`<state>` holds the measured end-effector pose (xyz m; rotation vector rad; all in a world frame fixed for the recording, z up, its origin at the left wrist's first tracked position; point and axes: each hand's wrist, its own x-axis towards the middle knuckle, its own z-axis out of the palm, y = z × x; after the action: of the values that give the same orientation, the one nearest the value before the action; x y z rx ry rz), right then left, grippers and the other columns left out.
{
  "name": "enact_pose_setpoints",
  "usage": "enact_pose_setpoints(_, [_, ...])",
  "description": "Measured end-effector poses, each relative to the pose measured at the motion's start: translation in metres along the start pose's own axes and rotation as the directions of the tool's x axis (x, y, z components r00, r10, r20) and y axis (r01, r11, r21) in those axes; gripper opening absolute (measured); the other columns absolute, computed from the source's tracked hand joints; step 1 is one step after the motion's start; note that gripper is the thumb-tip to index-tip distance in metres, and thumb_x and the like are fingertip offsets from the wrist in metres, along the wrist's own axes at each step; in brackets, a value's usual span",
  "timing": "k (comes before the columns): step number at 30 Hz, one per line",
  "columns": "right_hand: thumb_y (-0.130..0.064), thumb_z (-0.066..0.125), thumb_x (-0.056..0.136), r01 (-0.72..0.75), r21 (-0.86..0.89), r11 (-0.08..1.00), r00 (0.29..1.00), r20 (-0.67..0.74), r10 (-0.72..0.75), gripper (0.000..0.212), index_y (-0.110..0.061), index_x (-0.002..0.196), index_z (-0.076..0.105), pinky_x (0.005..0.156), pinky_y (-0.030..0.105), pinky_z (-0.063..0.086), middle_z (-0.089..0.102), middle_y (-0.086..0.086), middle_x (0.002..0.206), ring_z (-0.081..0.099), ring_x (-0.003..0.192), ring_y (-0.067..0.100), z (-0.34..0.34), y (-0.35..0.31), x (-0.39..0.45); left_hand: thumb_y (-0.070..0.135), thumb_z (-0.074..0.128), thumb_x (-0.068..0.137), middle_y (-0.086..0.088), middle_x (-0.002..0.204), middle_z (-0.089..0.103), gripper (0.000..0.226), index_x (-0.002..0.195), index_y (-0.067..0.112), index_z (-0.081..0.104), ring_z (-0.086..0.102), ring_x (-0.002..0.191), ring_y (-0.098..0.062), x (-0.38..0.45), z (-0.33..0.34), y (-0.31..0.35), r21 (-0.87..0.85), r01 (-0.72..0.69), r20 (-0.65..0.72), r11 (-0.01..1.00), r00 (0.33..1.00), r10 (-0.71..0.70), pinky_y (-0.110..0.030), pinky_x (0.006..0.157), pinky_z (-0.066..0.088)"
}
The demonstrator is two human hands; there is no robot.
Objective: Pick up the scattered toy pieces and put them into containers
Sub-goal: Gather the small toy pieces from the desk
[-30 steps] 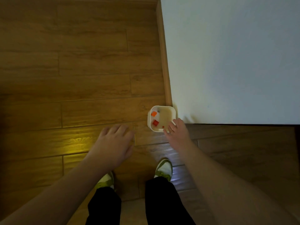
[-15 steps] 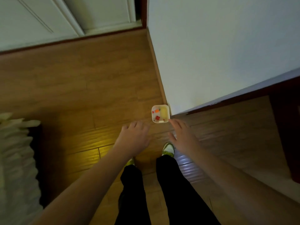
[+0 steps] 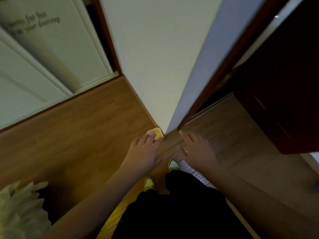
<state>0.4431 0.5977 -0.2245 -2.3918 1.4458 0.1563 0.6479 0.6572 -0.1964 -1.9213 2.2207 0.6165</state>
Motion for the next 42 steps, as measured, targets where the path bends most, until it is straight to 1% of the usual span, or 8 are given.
enact_pose_setpoints(5, [-0.053, 0.029, 0.096, -0.201, 0.038, 0.979, 0.977, -0.058, 0.203, 0.06, -0.021, 0.146, 0.038, 0.105, 0.042, 0.039, 0.051, 0.006, 0.142, 0.049, 0.128, 0.024, -0.013, 0.001, -0.043, 0.057, 0.031, 0.097, -0.002, 0.154, 0.031, 0.06, 0.149, 0.028, 0.023, 0.026, 0.143, -0.024, 0.0, -0.016, 0.002, 0.122, -0.17, 0.001, 0.978, 0.985, 0.171, -0.046, 0.111, 0.03])
enact_pose_setpoints(10, [-0.055, 0.025, 0.094, -0.366, 0.045, 0.929, 0.918, -0.149, 0.369, 0.061, -0.02, 0.14, 0.045, 0.102, 0.042, 0.043, 0.06, 0.006, 0.131, 0.056, 0.12, 0.024, -0.015, 0.017, -0.094, 0.068, 0.0, 0.086, 0.0, 0.156, 0.027, 0.077, 0.149, 0.03, 0.023, 0.023, 0.144, -0.022, 0.015, -0.03, 0.042, 0.166, -0.34, 0.038, 0.926, 0.94, 0.338, -0.051, 0.115, 0.022])
enact_pose_setpoints(13, [-0.052, 0.03, 0.095, -0.456, 0.054, 0.888, 0.874, -0.164, 0.458, 0.056, -0.021, 0.14, 0.041, 0.105, 0.041, 0.038, 0.055, 0.004, 0.135, 0.051, 0.125, 0.024, -0.02, 0.032, -0.131, 0.067, 0.007, 0.089, 0.001, 0.156, 0.027, 0.071, 0.148, 0.031, 0.024, 0.023, 0.144, -0.022, 0.023, -0.033, 0.08, 0.178, -0.431, 0.038, 0.885, 0.901, 0.432, -0.05, 0.115, 0.022])
enact_pose_setpoints(17, [-0.05, 0.031, 0.094, -0.598, 0.082, 0.797, 0.767, -0.23, 0.599, 0.054, -0.018, 0.134, 0.049, 0.102, 0.039, 0.039, 0.056, 0.004, 0.132, 0.052, 0.121, 0.024, -0.024, 0.054, -0.186, 0.066, 0.019, 0.093, 0.0, 0.155, 0.028, 0.065, 0.149, 0.032, 0.02, 0.026, 0.143, -0.021, 0.028, -0.03, 0.145, 0.239, -0.548, 0.05, 0.802, 0.832, 0.553, -0.046, 0.114, 0.021])
enact_pose_setpoints(21, [-0.052, 0.034, 0.096, -0.715, 0.145, 0.683, 0.638, -0.264, 0.724, 0.053, -0.021, 0.136, 0.048, 0.103, 0.037, 0.039, 0.055, 0.002, 0.136, 0.051, 0.125, 0.021, -0.018, 0.08, -0.242, 0.067, 0.015, 0.092, 0.0, 0.157, 0.026, 0.068, 0.151, 0.034, 0.011, 0.021, 0.144, -0.02, 0.023, -0.021, 0.222, 0.271, -0.654, 0.088, 0.707, 0.748, 0.658, -0.048, 0.116, 0.021])
enact_pose_setpoints(26, [-0.052, 0.042, 0.094, -0.827, 0.203, 0.524, 0.462, -0.285, 0.84, 0.053, -0.02, 0.135, 0.051, 0.102, 0.038, 0.041, 0.057, 0.004, 0.135, 0.054, 0.123, 0.022, -0.008, 0.118, -0.329, 0.066, 0.019, 0.093, -0.001, 0.157, 0.023, 0.068, 0.151, 0.032, 0.011, 0.019, 0.145, -0.02, 0.001, -0.001, 0.324, 0.323, -0.764, 0.143, 0.558, 0.623, 0.769, -0.048, 0.117, 0.018])
enact_pose_setpoints(34, [-0.052, 0.042, 0.094, -0.89, 0.284, 0.357, 0.281, -0.276, 0.919, 0.056, -0.02, 0.14, 0.046, 0.106, 0.037, 0.036, 0.053, 0.004, 0.139, 0.047, 0.129, 0.021, 0.003, 0.177, -0.471, 0.063, 0.016, 0.095, -0.004, 0.157, 0.024, 0.065, 0.152, 0.032, 0.008, 0.02, 0.144, -0.024, -0.038, 0.054, 0.483, 0.353, -0.882, 0.246, 0.311, 0.408, 0.879, -0.049, 0.114, 0.021])
enact_pose_setpoints(42, [-0.054, 0.039, 0.096, -0.902, 0.394, 0.177, 0.102, -0.204, 0.974, 0.06, -0.023, 0.148, 0.034, 0.109, 0.035, 0.032, 0.048, 0.0, 0.143, 0.041, 0.133, 0.017, 0.02, 0.224, -0.57, 0.054, 0.022, 0.098, -0.003, 0.155, 0.028, 0.058, 0.151, 0.03, 0.014, 0.024, 0.142, -0.022, -0.066, 0.092, 0.594, 0.328, -0.933, 0.294, 0.151, 0.252, 0.922, -0.046, 0.113, 0.024])
